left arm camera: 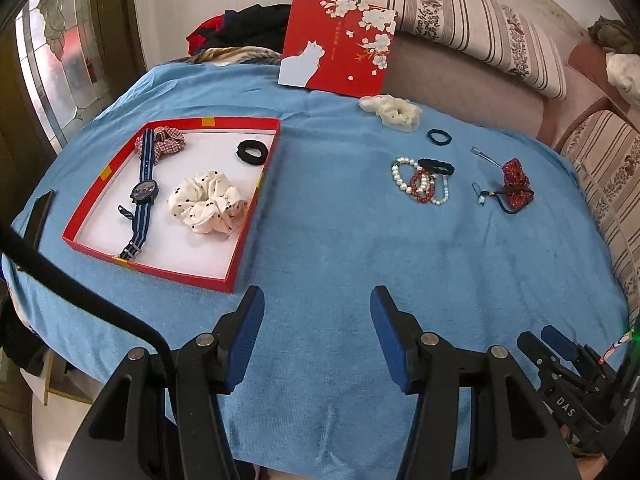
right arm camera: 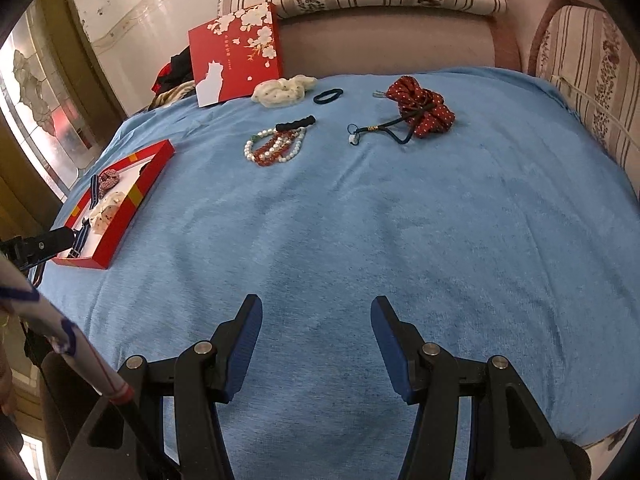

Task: Organize jewelry
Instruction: 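Move both tools back toward the bracelets and hair ties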

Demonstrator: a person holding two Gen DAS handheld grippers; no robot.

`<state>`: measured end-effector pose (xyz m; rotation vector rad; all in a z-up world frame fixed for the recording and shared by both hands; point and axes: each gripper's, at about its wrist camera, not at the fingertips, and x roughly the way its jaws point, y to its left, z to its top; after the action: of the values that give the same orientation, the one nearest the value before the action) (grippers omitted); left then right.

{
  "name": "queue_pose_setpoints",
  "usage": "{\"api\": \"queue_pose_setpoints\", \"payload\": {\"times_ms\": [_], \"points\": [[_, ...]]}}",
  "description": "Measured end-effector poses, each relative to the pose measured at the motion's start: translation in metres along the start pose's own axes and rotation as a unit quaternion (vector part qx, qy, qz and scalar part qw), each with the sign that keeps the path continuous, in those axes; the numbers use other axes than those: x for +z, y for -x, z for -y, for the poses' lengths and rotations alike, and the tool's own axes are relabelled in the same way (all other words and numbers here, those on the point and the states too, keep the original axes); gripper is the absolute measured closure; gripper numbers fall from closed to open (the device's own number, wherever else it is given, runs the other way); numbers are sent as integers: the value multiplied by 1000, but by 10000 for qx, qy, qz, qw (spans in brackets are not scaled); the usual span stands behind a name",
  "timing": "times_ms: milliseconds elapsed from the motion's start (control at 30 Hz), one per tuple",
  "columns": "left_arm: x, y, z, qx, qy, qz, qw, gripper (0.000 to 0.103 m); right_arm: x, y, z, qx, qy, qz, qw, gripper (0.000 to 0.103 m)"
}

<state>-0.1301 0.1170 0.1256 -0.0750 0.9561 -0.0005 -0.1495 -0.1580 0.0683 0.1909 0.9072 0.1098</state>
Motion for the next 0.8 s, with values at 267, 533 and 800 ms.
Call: {"api": "queue_pose_setpoints", "payload": {"times_ms": [267, 533, 800], "points": [[18, -22, -3, -225, 22, -175, 9996, 49, 6, -11, 1, 0, 28, -116, 9999, 42], [72, -78, 9, -656, -60, -326, 9973, 63, 57, -46, -1, 204, 37, -179, 9996, 42], [114, -146, 25, -979, -134, -517, 9938, 63, 155, -115, -6, 392, -25, -111, 9992, 43]]}}
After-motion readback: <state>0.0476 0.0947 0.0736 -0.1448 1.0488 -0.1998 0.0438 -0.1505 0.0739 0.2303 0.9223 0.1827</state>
